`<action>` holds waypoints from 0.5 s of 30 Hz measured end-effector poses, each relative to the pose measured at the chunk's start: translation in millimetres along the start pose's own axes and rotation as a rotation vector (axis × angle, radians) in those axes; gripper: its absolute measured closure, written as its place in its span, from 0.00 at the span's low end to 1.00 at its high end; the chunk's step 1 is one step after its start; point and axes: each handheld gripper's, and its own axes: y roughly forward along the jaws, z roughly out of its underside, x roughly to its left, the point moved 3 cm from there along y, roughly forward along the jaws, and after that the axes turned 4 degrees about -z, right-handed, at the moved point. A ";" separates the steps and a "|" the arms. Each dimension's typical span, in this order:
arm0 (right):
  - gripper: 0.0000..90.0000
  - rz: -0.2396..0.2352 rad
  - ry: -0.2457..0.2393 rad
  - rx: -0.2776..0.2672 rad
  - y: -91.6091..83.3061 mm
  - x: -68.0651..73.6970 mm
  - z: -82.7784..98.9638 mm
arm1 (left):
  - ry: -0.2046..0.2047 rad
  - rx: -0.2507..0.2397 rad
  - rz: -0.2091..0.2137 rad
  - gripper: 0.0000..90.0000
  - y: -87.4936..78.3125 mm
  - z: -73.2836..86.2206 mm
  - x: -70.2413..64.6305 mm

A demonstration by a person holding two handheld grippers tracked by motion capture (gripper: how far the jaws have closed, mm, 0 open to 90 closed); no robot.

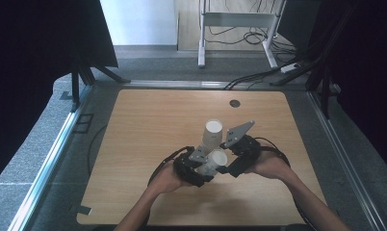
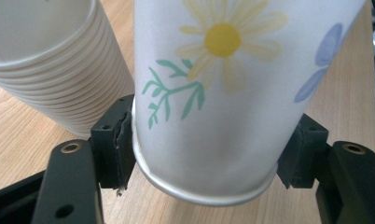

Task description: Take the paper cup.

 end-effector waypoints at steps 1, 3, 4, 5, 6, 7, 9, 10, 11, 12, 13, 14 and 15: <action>0.19 -0.002 -0.010 0.016 3.6 0.3 0.6 | 0.009 0.016 0.004 0.36 -1.1 -2.5 -0.4; 0.19 -0.002 -0.014 0.022 5.1 0.3 0.9 | 0.021 0.029 0.006 0.36 -1.8 -3.6 -0.2; 0.19 -0.003 -0.019 0.031 7.6 0.7 1.5 | 0.022 0.034 0.007 0.36 -1.6 -4.6 -0.7; 0.20 -0.005 -0.021 0.036 8.8 0.9 1.7 | 0.031 0.052 0.007 0.36 -1.4 -6.3 -1.0; 0.20 -0.007 -0.024 0.040 9.8 1.0 2.0 | 0.044 0.064 0.011 0.36 -1.3 -6.9 -0.6; 0.20 -0.011 -0.022 0.044 10.9 1.4 2.1 | 0.047 0.070 0.010 0.36 -0.8 -7.6 -1.0; 0.21 -0.013 -0.024 0.054 13.1 1.7 2.6 | 0.058 0.089 0.018 0.36 0.2 -8.7 -1.4; 0.22 -0.014 -0.030 0.059 14.3 1.3 2.7 | 0.050 0.086 0.022 0.36 1.3 -9.2 -2.6; 0.22 -0.014 -0.030 0.059 14.3 1.3 2.7 | 0.050 0.086 0.022 0.36 1.3 -9.2 -2.6; 0.23 -0.015 -0.027 0.071 15.9 1.8 2.8 | 0.080 0.116 0.026 0.36 2.0 -10.2 -2.5; 0.23 -0.015 -0.027 0.071 15.9 1.8 2.8 | 0.080 0.116 0.026 0.36 2.0 -10.2 -2.5; 0.24 -0.020 -0.027 0.071 17.1 1.9 2.8 | 0.083 0.121 0.025 0.36 2.5 -10.6 -2.8; 0.26 -0.023 -0.032 0.078 18.9 2.0 2.8 | 0.090 0.130 0.028 0.36 3.4 -11.5 -2.8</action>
